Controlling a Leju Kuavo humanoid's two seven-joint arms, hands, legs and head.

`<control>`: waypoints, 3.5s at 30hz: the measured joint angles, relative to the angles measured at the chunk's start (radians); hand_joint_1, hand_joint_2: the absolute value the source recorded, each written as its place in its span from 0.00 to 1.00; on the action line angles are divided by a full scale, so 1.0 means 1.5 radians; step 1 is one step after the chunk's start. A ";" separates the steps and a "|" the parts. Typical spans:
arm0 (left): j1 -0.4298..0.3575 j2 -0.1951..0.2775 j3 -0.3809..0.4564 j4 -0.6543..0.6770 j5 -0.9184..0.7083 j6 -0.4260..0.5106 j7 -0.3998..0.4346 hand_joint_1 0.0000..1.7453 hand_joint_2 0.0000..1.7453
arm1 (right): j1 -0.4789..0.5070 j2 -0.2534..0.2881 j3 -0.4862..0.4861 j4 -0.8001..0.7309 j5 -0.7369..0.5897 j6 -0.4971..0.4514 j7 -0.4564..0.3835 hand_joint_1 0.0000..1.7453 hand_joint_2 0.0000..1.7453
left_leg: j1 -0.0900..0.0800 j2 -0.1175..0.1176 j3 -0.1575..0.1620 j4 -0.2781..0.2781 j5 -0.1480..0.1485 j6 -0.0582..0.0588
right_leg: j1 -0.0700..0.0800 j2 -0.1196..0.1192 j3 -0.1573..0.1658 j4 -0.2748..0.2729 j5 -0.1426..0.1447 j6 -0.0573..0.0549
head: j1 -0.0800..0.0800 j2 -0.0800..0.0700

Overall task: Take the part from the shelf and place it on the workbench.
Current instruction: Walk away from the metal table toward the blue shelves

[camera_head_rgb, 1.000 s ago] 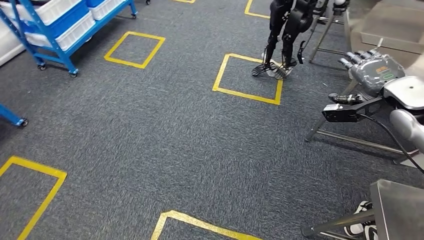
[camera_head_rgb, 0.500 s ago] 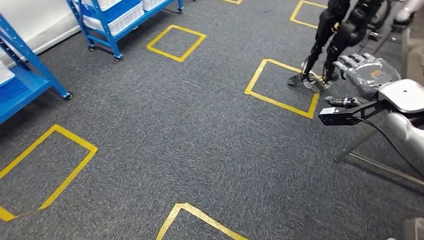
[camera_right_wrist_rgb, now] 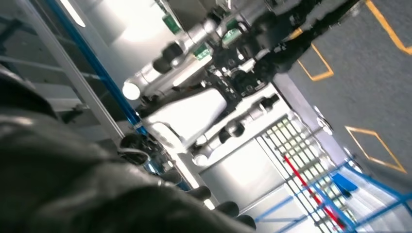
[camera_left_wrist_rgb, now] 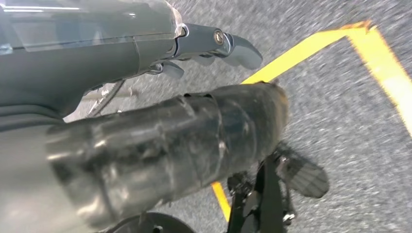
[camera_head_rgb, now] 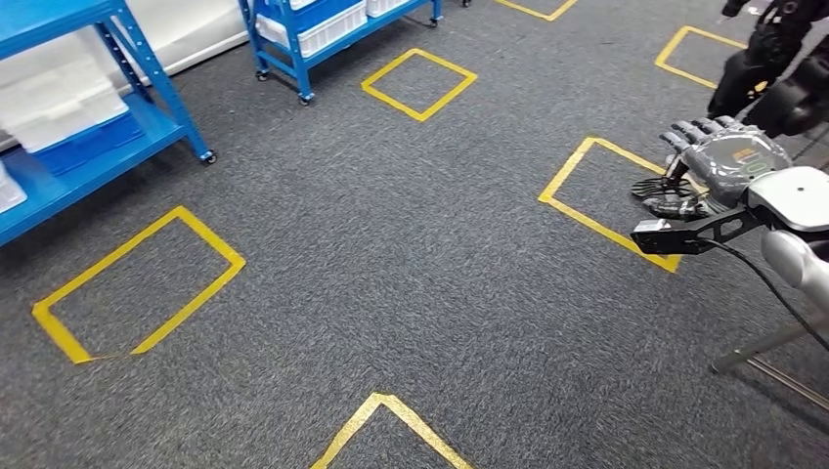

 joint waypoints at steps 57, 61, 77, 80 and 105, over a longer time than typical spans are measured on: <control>-0.001 0.002 0.002 0.001 0.002 0.014 0.021 0.00 0.00 | 0.032 -0.016 -0.024 -0.006 0.002 0.001 -0.017 0.00 0.00 | -0.002 0.037 0.014 0.000 -0.009 0.009 | -0.003 -0.027 -0.037 0.089 -0.024 0.010 | -0.005 0.000; -0.001 0.002 0.003 0.001 0.000 0.015 0.020 0.00 0.00 | 0.032 -0.016 -0.024 -0.004 0.002 -0.003 -0.016 0.00 0.00 | 0.000 0.003 0.000 0.004 -0.005 -0.004 | -0.003 -0.005 -0.007 0.011 -0.004 0.006 | -0.006 0.000; 0.003 0.004 0.004 0.001 -0.001 0.016 0.022 0.00 0.00 | 0.039 -0.009 -0.024 -0.001 -0.015 -0.031 -0.015 0.00 0.00 | -0.005 0.108 0.011 0.002 -0.015 -0.004 | 0.007 -0.121 0.013 0.001 -0.014 -0.001 | -0.010 0.000; 0.003 0.003 0.005 0.001 -0.001 0.018 0.024 0.00 0.25 | 0.048 -0.004 -0.033 0.000 -0.009 -0.043 -0.002 0.00 0.25 | 0.000 0.103 0.021 -0.013 -0.010 0.007 | 0.003 -0.086 -0.001 0.037 -0.040 0.008 | -0.009 0.000; -0.004 -0.002 0.010 0.001 0.006 0.023 0.023 0.00 0.00 | 0.125 0.065 -0.121 0.011 0.081 -0.060 0.069 0.00 1.00 | 0.017 0.095 0.009 0.021 -0.025 -0.041 | -0.004 -0.056 -0.016 0.026 -0.008 -0.006 | -0.009 0.000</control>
